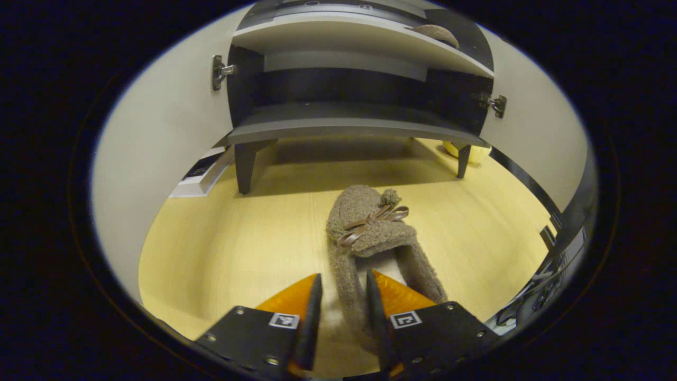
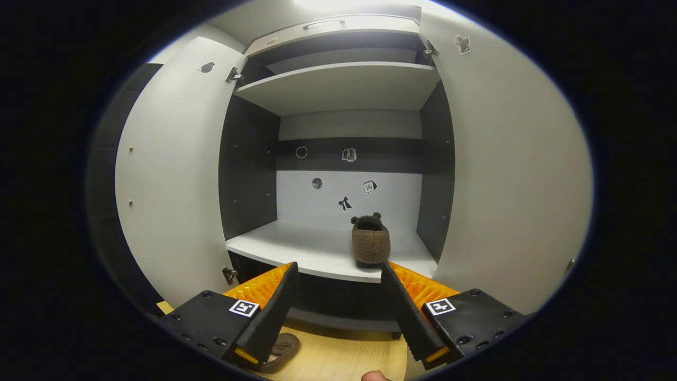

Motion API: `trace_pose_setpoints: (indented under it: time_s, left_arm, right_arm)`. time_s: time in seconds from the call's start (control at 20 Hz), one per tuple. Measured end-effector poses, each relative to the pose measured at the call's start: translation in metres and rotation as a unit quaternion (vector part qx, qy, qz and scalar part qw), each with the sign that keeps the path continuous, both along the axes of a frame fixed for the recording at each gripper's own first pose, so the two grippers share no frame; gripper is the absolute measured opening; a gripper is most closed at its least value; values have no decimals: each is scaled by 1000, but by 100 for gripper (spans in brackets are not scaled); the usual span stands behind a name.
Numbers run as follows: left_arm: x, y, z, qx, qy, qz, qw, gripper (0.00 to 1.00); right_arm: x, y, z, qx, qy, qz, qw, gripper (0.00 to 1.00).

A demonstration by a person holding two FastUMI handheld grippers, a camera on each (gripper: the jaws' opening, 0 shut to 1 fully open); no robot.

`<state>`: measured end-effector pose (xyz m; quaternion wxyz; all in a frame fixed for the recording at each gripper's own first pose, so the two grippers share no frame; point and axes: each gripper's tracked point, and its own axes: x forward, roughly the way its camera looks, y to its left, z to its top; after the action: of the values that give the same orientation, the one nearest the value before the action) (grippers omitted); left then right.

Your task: Grab one shoe with the right hand and put it into the shoe cabinet, grab the other shoe with the left hand and put it into the shoe cabinet; then close the right door with the right hand and the left door with the left hand.

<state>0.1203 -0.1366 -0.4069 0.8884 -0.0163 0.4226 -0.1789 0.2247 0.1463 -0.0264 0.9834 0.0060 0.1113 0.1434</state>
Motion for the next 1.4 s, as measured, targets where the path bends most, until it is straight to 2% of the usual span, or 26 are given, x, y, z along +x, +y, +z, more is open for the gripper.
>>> trace_pose_setpoints:
  time_s: [0.1, 0.2, 0.25, 0.3, 0.35, 0.4, 0.7, 0.95, 1.0, 1.1, 1.15, 1.4]
  left_arm:
    - [-2, -2, -8, 3, 11, 5, 1000, 29]
    - [3, 2, -3, 3, 10, 25, 1000, 18]
    - [9, 10, -1, 11, 4, 45, 999, 18]
    - [14, 12, 0, 2, 1, 57, 998, 3]
    - [16, 15, 5, -6, 0, 63, 998, 7]
    - [18, 14, 9, -10, -2, 68, 998, 2]
    - [26, 14, 55, -29, -36, 80, 996, 2]
    - [47, 9, 127, -53, -97, 89, 990, 2]
    - [51, 9, 142, -57, -109, 90, 988, 7]
    - [59, 6, 172, -67, -133, 95, 984, 7]
    - [61, 7, 184, -69, -143, 96, 983, 2]
    - [87, 8, 243, -82, -195, 103, 972, 2]
  right_arm:
    - [-4, 0, 3, -4, -4, 2, 1000, 99]
    - [-7, 0, 5, -10, -7, 3, 1000, 99]
    - [-9, 0, 5, -9, -7, 4, 1000, 99]
    - [-10, 0, 6, -7, -7, 5, 1000, 99]
    - [-12, 0, 7, -5, -7, 5, 1000, 99]
    - [-14, -1, 7, -3, -7, 6, 1000, 99]
    - [-25, -3, 12, 0, -13, 12, 1000, 99]
    - [-35, -10, 18, 1, -23, 11, 1000, 99]
    - [-37, -12, 17, 3, -23, 10, 1000, 99]
    - [-41, -17, 15, 6, -20, 8, 1000, 99]
    - [-44, -19, 15, 7, -19, 6, 1000, 99]
    - [-50, -31, 8, 5, -18, -7, 1000, 99]
